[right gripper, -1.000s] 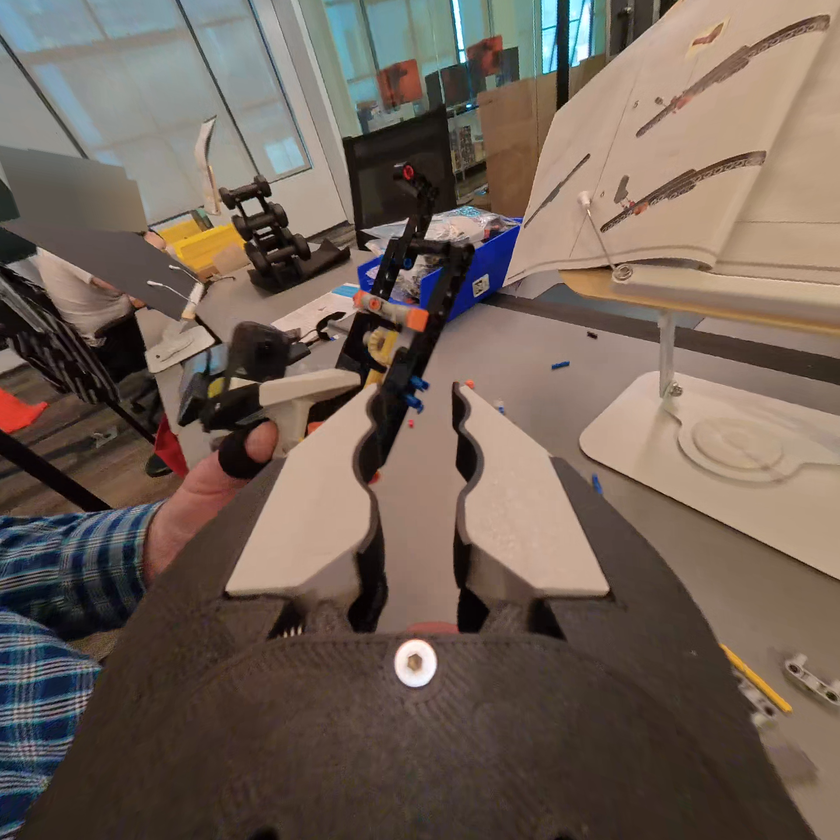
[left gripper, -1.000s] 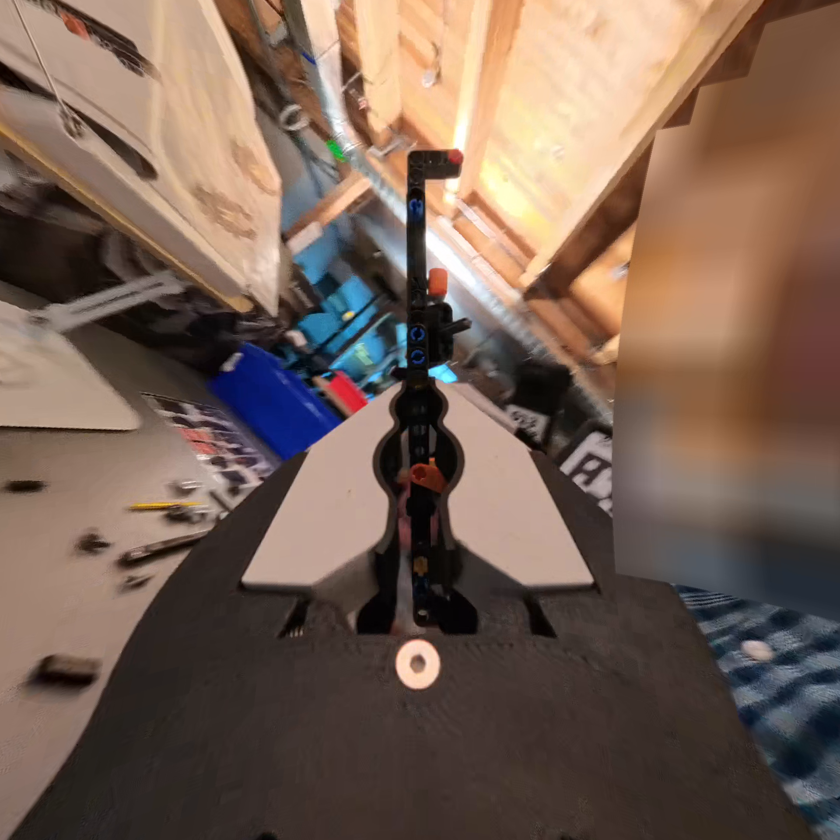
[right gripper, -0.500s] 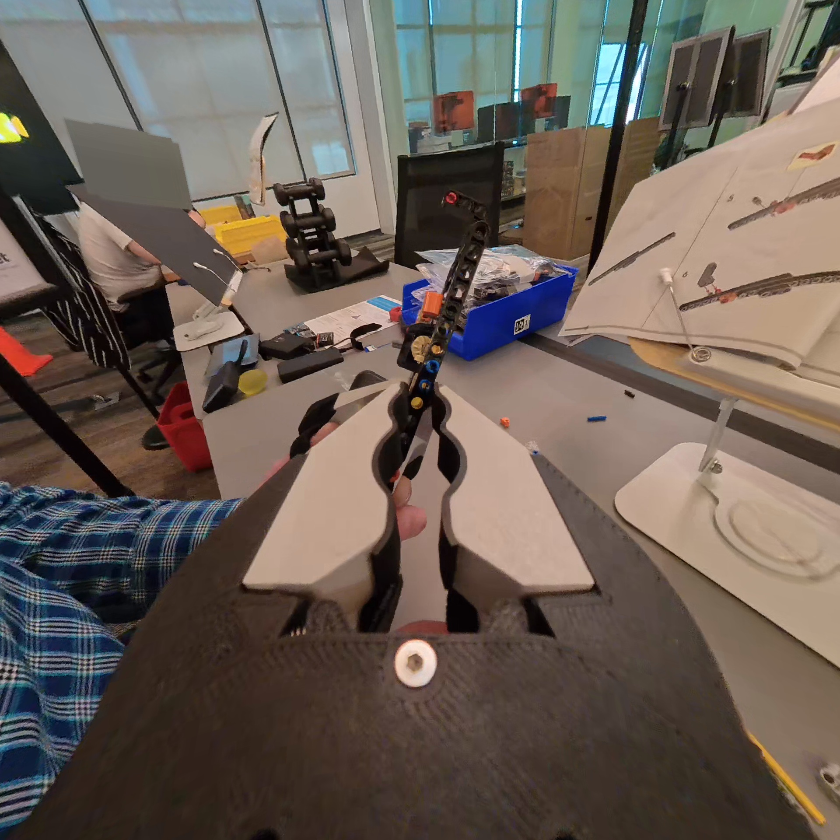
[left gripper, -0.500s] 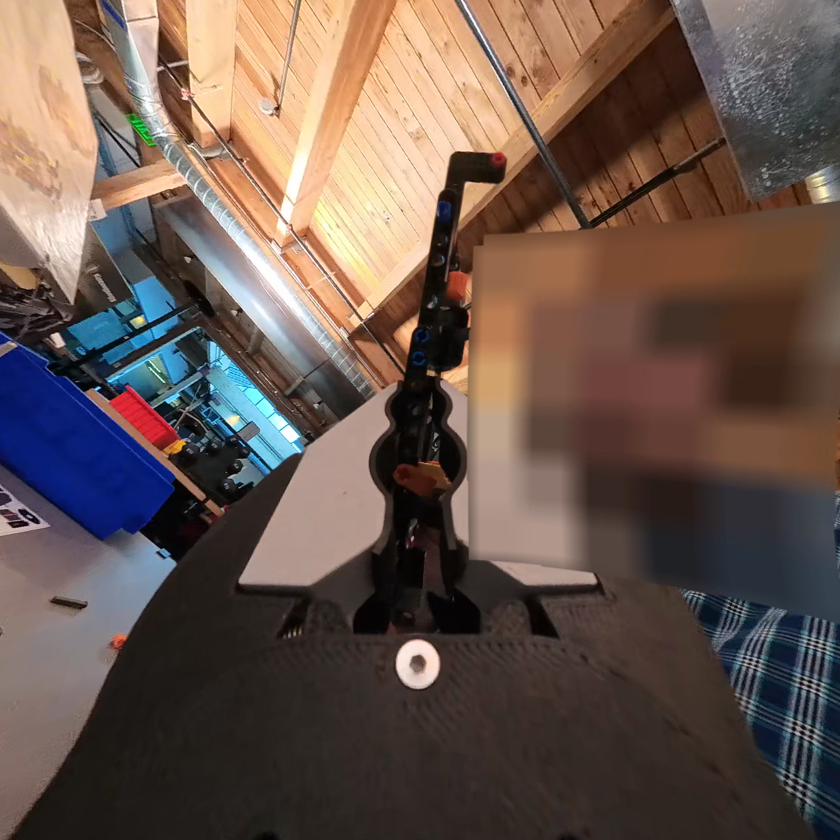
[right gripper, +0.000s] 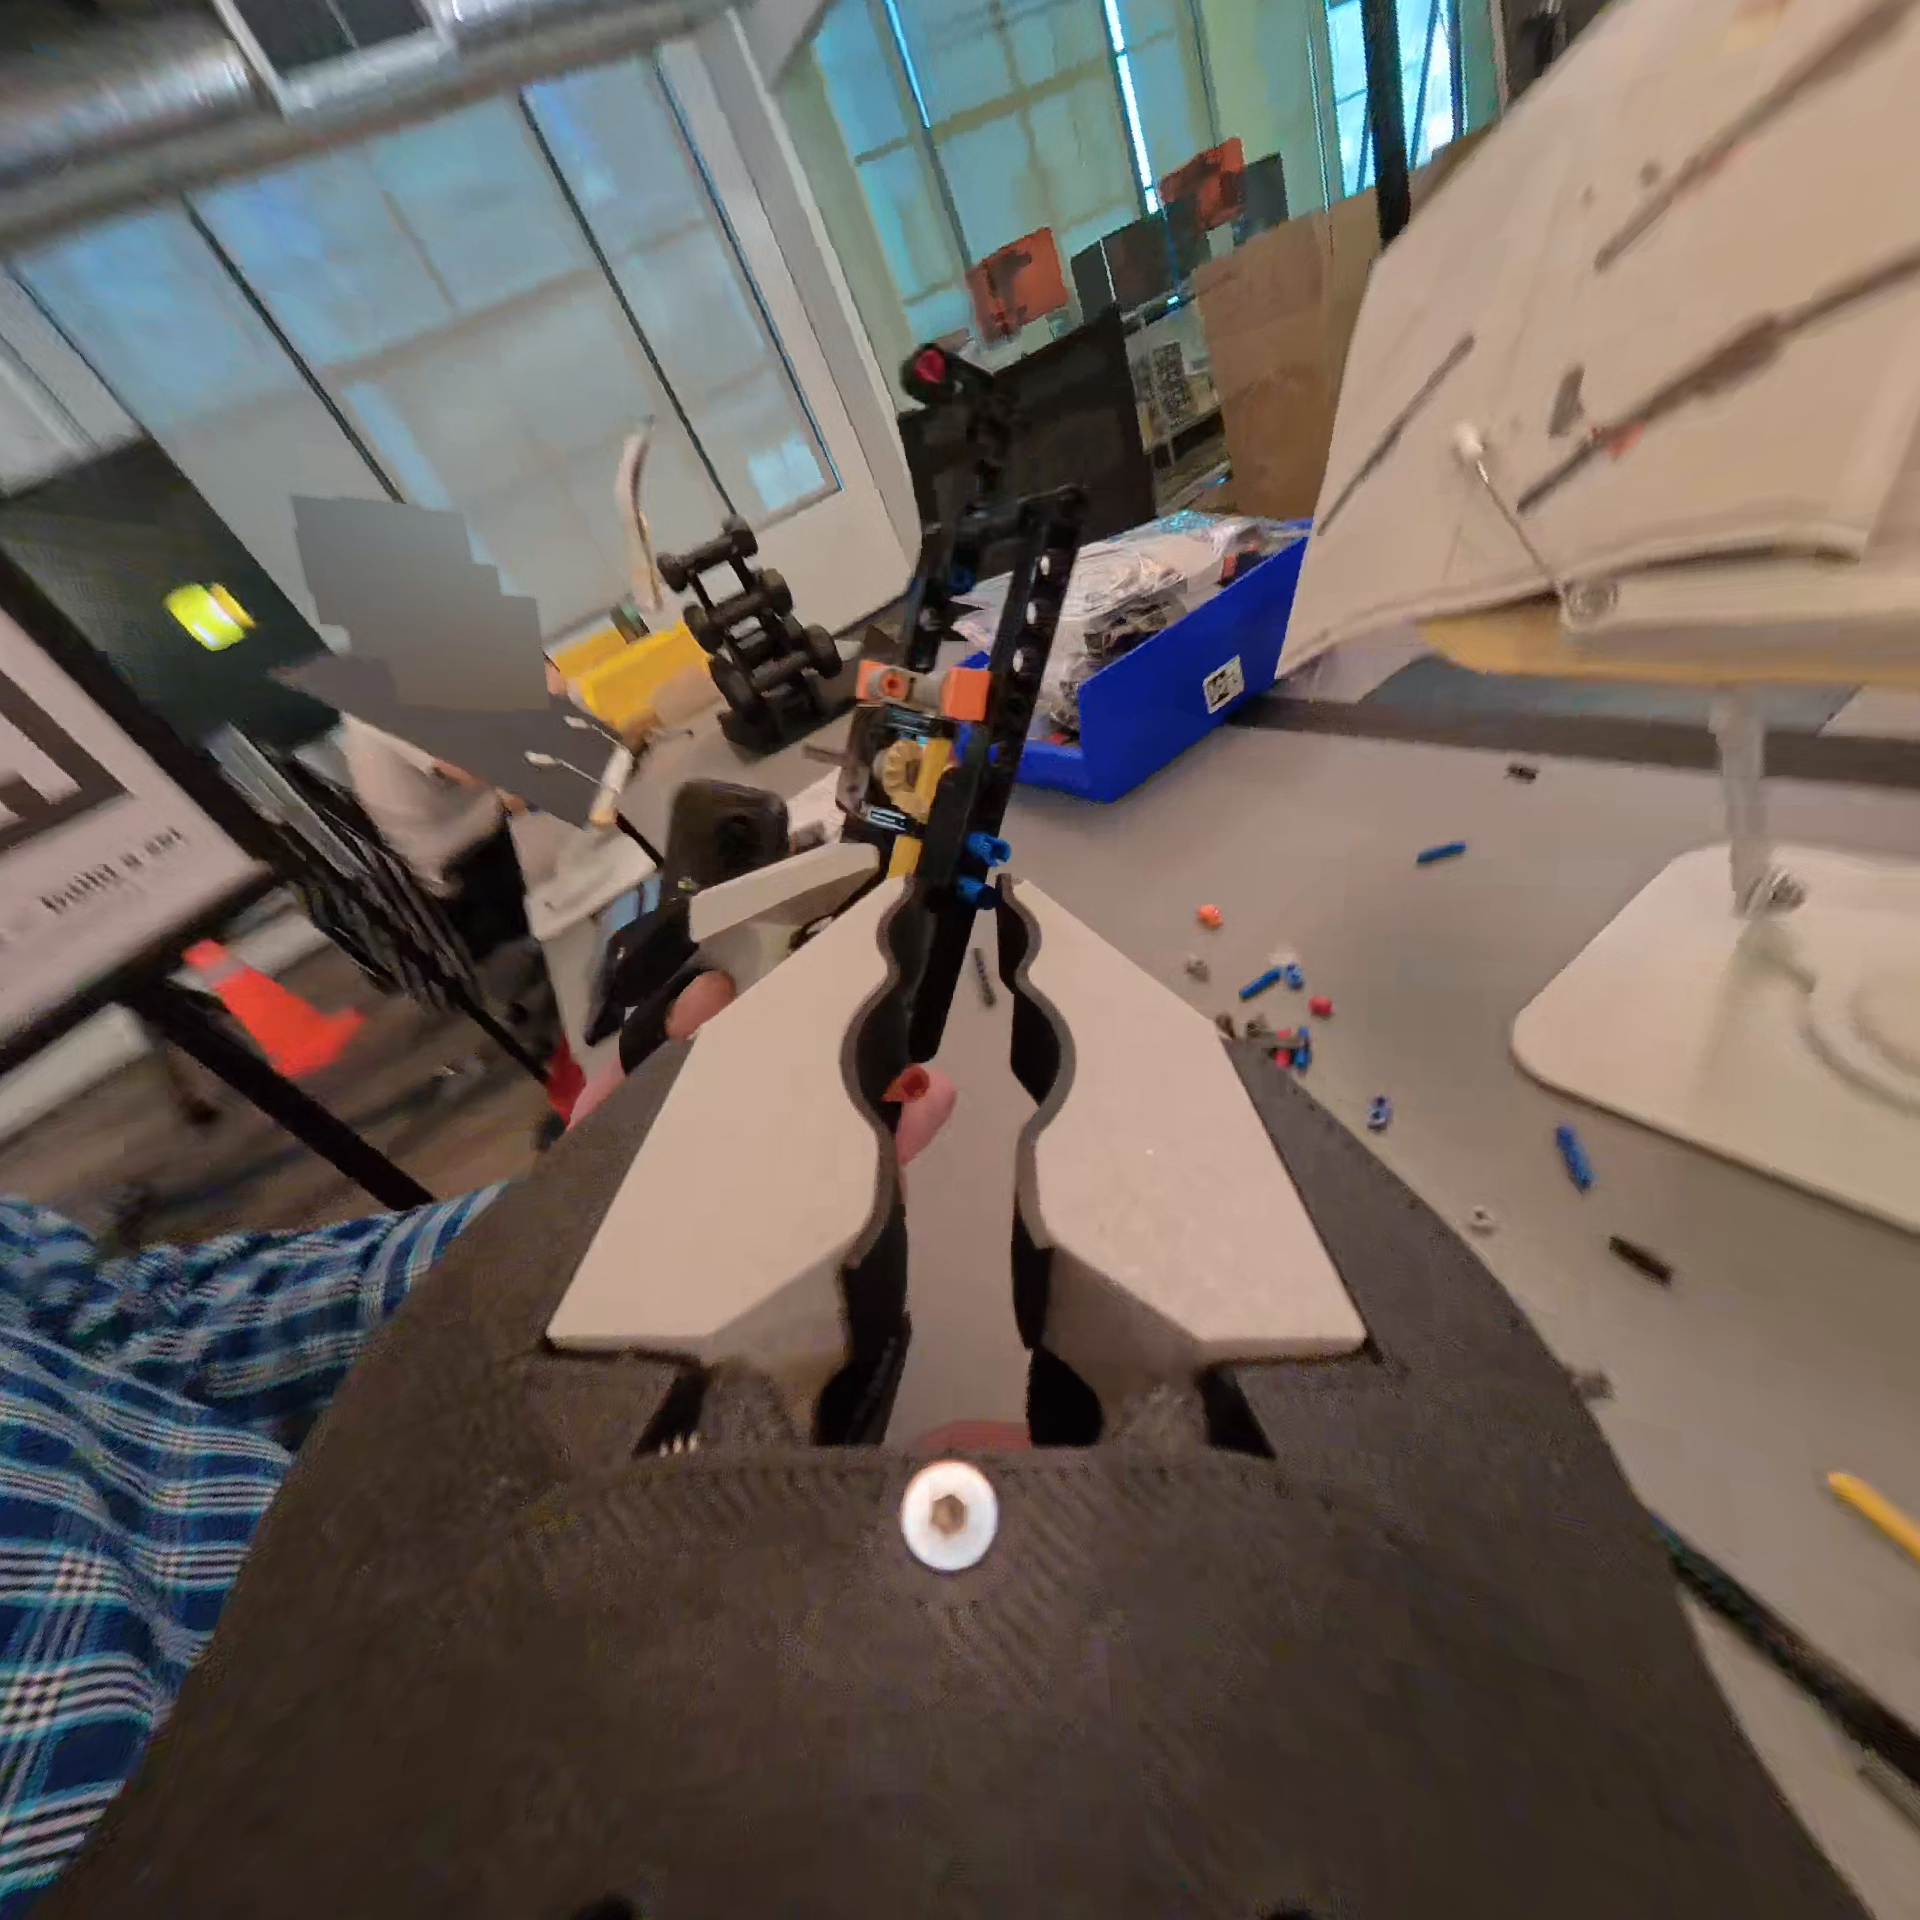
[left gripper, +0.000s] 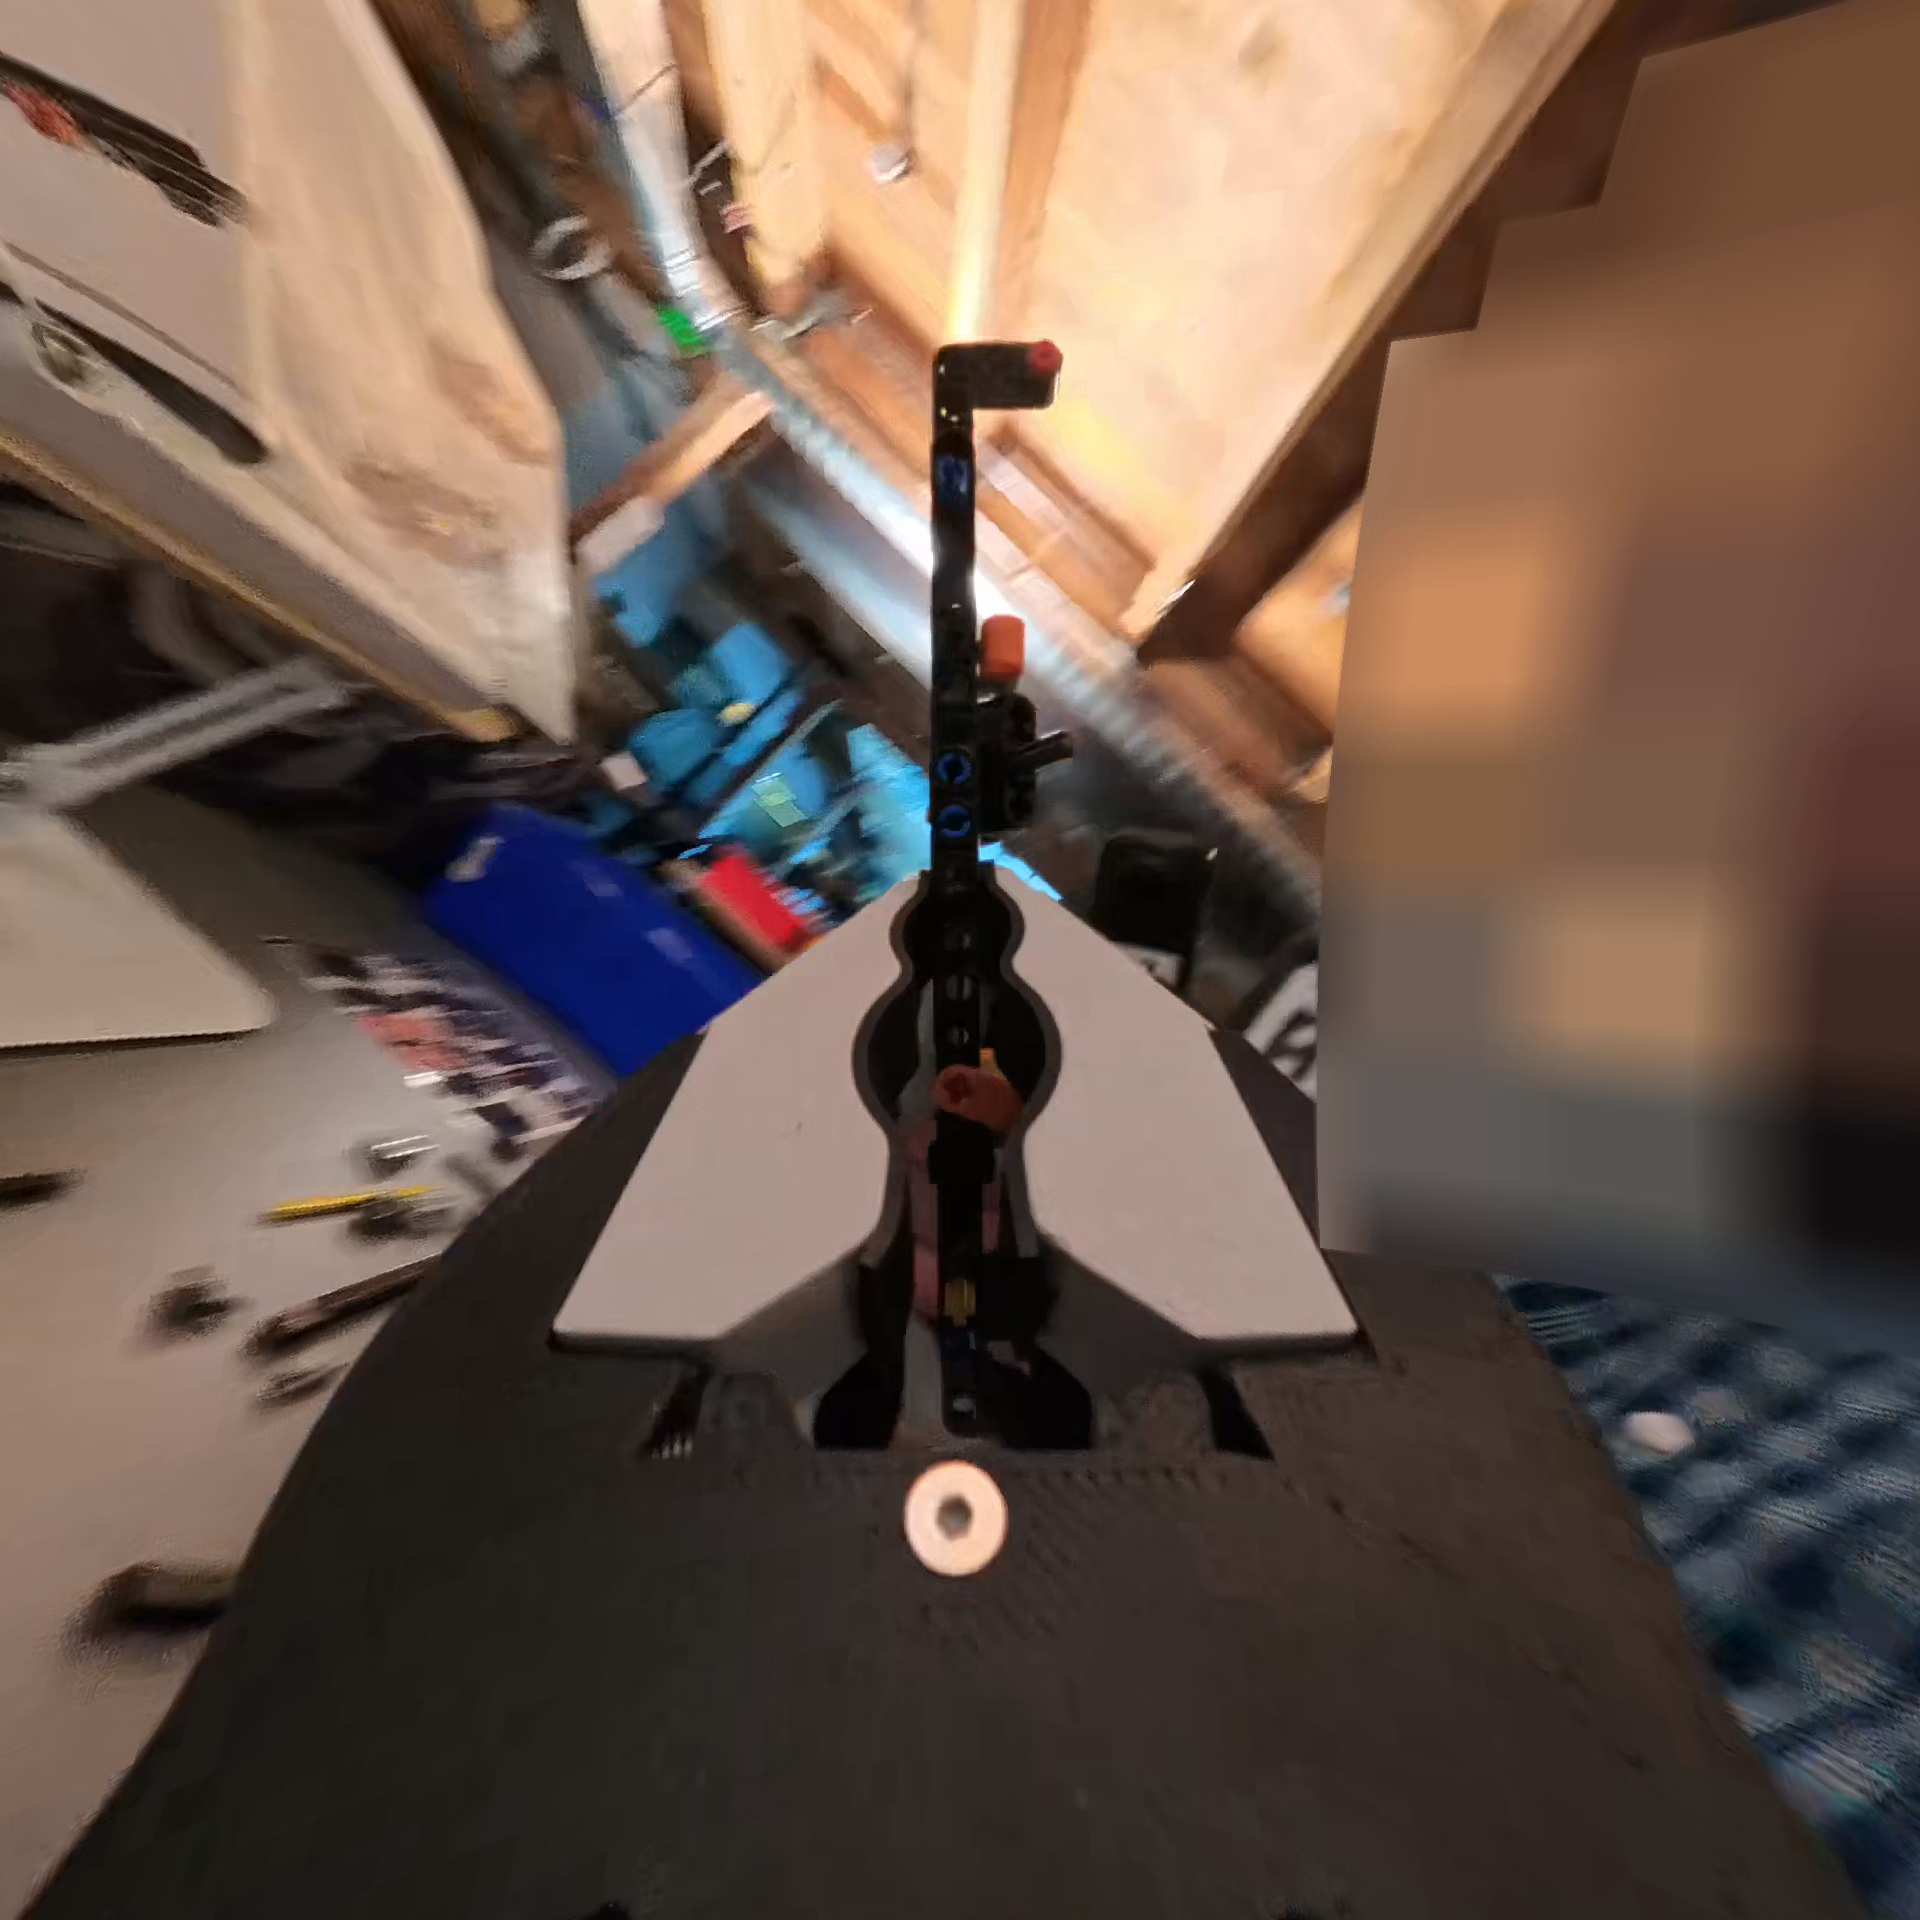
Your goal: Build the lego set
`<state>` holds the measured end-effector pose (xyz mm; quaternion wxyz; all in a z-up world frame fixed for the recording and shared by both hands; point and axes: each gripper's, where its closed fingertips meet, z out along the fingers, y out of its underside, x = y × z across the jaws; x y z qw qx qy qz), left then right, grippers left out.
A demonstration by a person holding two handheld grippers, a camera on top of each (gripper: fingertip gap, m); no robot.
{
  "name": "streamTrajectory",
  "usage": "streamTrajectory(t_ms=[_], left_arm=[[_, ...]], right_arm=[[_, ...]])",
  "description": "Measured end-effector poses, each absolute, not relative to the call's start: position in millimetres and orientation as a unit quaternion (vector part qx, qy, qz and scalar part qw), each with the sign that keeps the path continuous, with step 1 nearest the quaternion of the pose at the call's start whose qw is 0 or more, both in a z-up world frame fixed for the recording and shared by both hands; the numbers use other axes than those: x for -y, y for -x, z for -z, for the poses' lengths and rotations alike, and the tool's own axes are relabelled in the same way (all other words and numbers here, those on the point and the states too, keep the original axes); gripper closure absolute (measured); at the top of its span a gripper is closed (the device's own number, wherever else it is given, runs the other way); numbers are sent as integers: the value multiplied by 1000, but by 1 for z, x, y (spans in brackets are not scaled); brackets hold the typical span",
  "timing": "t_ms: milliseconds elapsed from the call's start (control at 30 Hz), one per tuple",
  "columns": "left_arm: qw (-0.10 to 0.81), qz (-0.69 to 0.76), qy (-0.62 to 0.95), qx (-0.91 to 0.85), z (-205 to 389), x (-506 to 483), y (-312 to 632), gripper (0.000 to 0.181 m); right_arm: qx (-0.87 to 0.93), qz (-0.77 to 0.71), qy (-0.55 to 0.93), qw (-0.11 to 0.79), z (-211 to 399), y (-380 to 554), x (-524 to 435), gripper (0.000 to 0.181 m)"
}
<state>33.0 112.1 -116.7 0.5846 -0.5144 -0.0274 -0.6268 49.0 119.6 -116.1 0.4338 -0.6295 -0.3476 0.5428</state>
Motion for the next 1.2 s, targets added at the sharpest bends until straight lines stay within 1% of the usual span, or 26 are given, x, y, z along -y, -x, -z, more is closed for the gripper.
streamTrajectory(t_ms=[33, 100, 233, 533, 667, 833, 933, 1033, 1100, 1200], left_arm=[[595, 587, 548, 15, 120, -115, -36, 176], [617, 502, 606, -18, 124, -119, -41, 176], [631, 357, 685, -71, 132, -124, -45, 176], [637, 91, 739, -196, 135, -124, -51, 176], [631, 11, 739, -235, 136, -123, -54, 176], [620, -29, 741, -257, 137, -123, -55, 176], [621, -15, 743, -248, 137, -123, -55, 176], [632, 56, 743, -213, 135, -124, -53, 176], [643, 175, 728, -163, 129, -122, -52, 176], [628, 380, 675, -66, 118, -120, -42, 176]], right_arm=[[331, -565, 632, 415, 121, -51, -124, 168], [313, -590, 637, 384, 132, -52, -130, 165], [292, -608, 644, 361, 144, -54, -137, 162], [239, -695, 613, 289, 154, -52, -138, 162], [232, -712, 603, 275, 155, -52, -138, 162], [224, -722, 599, 265, 156, -52, -138, 162], [224, -721, 599, 267, 156, -52, -138, 162], [226, -714, 602, 276, 154, -53, -139, 163], [229, -714, 596, 286, 148, -54, -138, 165], [250, -709, 588, 298, 138, -54, -133, 166]])
